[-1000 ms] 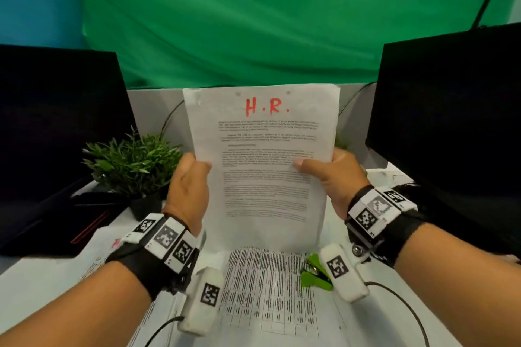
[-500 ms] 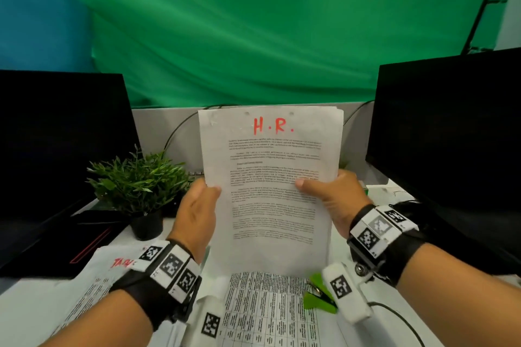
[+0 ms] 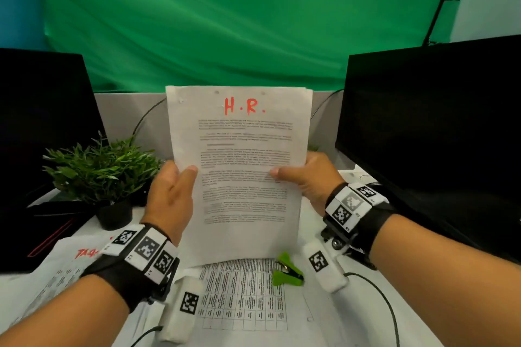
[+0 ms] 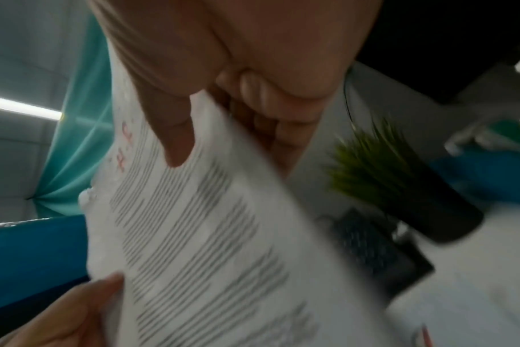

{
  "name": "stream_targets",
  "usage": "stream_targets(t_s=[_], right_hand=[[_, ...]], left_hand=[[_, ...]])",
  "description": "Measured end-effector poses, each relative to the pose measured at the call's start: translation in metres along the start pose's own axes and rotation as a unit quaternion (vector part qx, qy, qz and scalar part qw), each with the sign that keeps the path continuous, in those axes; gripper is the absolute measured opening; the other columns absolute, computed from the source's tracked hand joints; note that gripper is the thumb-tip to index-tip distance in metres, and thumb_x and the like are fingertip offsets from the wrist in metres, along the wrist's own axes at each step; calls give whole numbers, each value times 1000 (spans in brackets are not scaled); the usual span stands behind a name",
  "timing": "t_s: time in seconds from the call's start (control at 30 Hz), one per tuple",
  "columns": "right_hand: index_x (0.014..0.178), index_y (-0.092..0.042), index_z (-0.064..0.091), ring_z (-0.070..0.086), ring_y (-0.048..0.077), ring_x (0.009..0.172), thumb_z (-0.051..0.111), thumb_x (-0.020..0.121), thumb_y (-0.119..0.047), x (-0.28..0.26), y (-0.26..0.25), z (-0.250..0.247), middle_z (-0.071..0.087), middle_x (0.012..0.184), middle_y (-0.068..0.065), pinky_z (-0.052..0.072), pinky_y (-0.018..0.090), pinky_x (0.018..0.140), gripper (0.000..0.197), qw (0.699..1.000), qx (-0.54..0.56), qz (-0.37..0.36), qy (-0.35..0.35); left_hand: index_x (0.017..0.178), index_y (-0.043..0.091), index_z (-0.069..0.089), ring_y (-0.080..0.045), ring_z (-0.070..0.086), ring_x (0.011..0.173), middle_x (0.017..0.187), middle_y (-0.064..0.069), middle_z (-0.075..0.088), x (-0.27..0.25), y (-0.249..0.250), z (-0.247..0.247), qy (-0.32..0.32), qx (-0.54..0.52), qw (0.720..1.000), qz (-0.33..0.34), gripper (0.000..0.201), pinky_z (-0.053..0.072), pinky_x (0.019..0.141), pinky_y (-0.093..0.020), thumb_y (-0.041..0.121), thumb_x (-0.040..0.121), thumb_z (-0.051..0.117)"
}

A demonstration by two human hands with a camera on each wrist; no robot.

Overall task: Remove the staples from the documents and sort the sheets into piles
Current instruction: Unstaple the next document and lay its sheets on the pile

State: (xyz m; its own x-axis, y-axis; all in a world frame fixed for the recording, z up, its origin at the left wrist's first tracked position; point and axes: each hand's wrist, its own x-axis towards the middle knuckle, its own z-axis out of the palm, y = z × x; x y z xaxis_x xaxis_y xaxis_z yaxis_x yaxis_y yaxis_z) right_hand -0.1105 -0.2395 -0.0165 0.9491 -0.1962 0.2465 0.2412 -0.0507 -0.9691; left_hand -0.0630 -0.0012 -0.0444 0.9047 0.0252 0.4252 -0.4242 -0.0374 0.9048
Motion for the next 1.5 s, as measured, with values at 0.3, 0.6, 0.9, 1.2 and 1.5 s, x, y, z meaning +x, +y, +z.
stream_targets(t_s=[0.3, 0.6, 0.9, 1.2, 1.5], right_hand=[[126, -16, 64, 64, 23, 103, 74, 85, -38, -13, -22, -73, 65, 124, 5, 55, 34, 88, 47, 646, -739, 133, -137], [127, -15, 55, 61, 28, 114, 68, 83, -49, -26, 78, -79, 62, 126, 7, 52, 39, 97, 57, 639, -731, 206, -118], [102, -19, 59, 63, 19, 87, 84, 76, -17, -17, 52, -87, 65, 95, 3, 55, 34, 78, 36, 897, -403, 135, 120], [89, -27, 59, 67, 21, 85, 79, 80, -15, -19, 11, -68, 68, 92, 5, 59, 44, 84, 25, 937, -279, 34, 208], [83, -25, 58, 69, 28, 75, 76, 72, -35, -6, -138, -5, 69, 82, 8, 60, 58, 75, 23, 880, 163, -304, 327]], left_hand=[[90, 7, 46, -40, 55, 68, 77, -17, 54, 24, 30, -45, 90, 322, 923, 193, 63, 51, 63, -50, 69, 96, 32], [91, 1, 48, -33, 52, 70, 75, -11, 54, -1, 45, -40, -11, 335, 924, 185, 34, 38, 62, -39, 33, 103, 46], [90, 7, 48, -18, 53, 66, 75, -1, 56, 0, 51, -48, 9, 320, 929, 184, 28, 38, 58, -34, 31, 103, 47], [86, 8, 47, -30, 55, 67, 75, -8, 58, -12, 59, -41, 16, 339, 921, 191, 30, 47, 58, -40, 33, 103, 45], [84, 13, 47, -6, 42, 60, 70, 11, 45, -31, 72, -29, 24, 362, 891, 272, 23, 28, 50, -21, 28, 101, 46]])
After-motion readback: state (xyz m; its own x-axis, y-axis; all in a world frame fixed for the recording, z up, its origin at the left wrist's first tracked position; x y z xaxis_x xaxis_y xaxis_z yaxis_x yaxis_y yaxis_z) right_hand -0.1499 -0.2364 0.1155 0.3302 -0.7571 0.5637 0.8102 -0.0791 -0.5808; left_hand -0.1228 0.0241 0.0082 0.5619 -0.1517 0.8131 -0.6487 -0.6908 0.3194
